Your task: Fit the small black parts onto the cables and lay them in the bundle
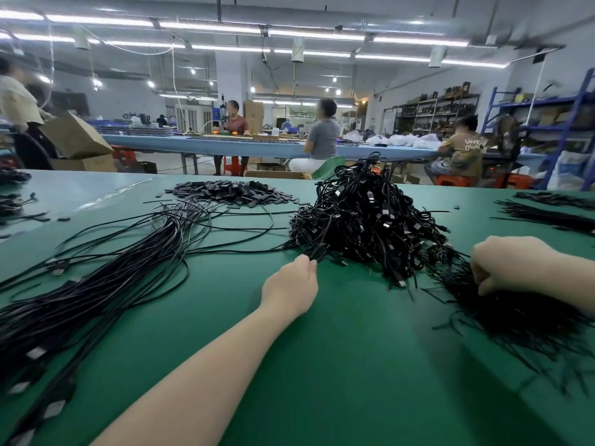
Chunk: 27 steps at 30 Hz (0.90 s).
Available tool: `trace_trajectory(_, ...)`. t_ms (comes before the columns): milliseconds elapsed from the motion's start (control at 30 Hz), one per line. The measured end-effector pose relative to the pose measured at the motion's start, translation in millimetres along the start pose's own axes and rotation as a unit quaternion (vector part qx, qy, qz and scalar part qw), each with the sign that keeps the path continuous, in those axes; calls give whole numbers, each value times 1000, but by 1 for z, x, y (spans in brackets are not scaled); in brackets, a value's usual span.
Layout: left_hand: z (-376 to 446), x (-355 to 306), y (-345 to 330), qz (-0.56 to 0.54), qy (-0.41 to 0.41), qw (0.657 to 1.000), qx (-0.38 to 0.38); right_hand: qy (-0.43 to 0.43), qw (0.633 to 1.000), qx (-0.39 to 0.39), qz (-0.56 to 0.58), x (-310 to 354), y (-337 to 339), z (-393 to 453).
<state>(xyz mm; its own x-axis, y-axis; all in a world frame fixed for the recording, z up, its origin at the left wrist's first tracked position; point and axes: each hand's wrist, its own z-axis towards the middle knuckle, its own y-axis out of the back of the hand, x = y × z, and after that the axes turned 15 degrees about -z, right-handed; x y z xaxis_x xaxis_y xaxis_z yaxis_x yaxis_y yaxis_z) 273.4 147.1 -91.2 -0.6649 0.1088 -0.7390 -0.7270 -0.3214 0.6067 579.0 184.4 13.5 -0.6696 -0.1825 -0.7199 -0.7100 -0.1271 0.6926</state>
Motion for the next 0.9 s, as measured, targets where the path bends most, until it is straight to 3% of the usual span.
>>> trace_trajectory(100,1,1,3,-45,16,999,21,-9,999,-22,-47,3,5,0)
trace_trajectory(300,8,5,9,-115,20,993,36,-35,982,-177,-48,21,32,2)
trace_trajectory(467,5,3,6,-122,-32,991,45,66,949,-290,102,81,73,-2)
trace_trajectory(567,2,2,5,-84,-63,993,60,88,921,-367,100,108,89,3)
trace_trajectory(900,3,1,10,-64,-67,992,87,105,907,-391,114,121,105,27)
